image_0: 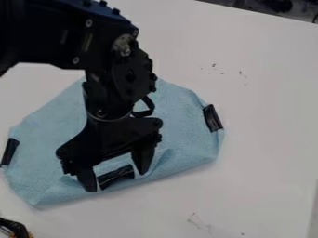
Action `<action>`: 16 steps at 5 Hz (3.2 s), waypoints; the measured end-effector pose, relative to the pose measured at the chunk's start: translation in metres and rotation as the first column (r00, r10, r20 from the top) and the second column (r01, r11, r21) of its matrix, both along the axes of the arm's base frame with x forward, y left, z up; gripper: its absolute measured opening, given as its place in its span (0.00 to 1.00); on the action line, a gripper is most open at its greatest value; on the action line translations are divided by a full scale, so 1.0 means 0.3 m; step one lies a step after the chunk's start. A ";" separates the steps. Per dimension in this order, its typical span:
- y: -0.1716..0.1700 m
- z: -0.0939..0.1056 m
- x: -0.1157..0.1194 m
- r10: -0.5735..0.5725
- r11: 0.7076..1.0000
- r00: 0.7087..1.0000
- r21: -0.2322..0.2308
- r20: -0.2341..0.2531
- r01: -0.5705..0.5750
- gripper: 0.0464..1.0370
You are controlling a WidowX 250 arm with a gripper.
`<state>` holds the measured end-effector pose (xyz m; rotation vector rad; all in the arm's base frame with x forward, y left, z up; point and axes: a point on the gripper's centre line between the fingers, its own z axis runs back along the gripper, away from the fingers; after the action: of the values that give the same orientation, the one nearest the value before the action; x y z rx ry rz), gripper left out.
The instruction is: Unfold the cloth from the center to the bottom right
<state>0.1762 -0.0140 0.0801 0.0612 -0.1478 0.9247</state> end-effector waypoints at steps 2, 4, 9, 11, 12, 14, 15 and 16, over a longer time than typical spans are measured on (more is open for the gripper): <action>0.001 -0.045 0.042 -0.068 0.997 0.998 0.025 -0.006 0.068 0.97; 0.011 -0.080 0.106 -0.314 0.947 0.949 0.063 -0.011 0.314 0.97; 0.025 -0.203 0.137 -0.530 0.845 0.848 -0.065 0.022 0.530 0.97; 0.039 -0.232 0.139 -0.523 0.848 0.852 -0.100 0.004 0.521 0.96; 0.044 -0.237 0.142 -0.517 0.851 0.856 -0.104 0.000 0.515 0.91; 0.056 -0.244 0.140 -0.491 0.866 0.871 -0.110 -0.008 0.487 0.34; 0.056 -0.244 0.141 -0.488 0.868 0.873 -0.112 -0.010 0.484 0.19; 0.055 -0.234 0.139 -0.479 0.874 0.877 -0.109 -0.034 0.473 0.07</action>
<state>0.2180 0.0024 0.0098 -0.0383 -0.0562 0.4320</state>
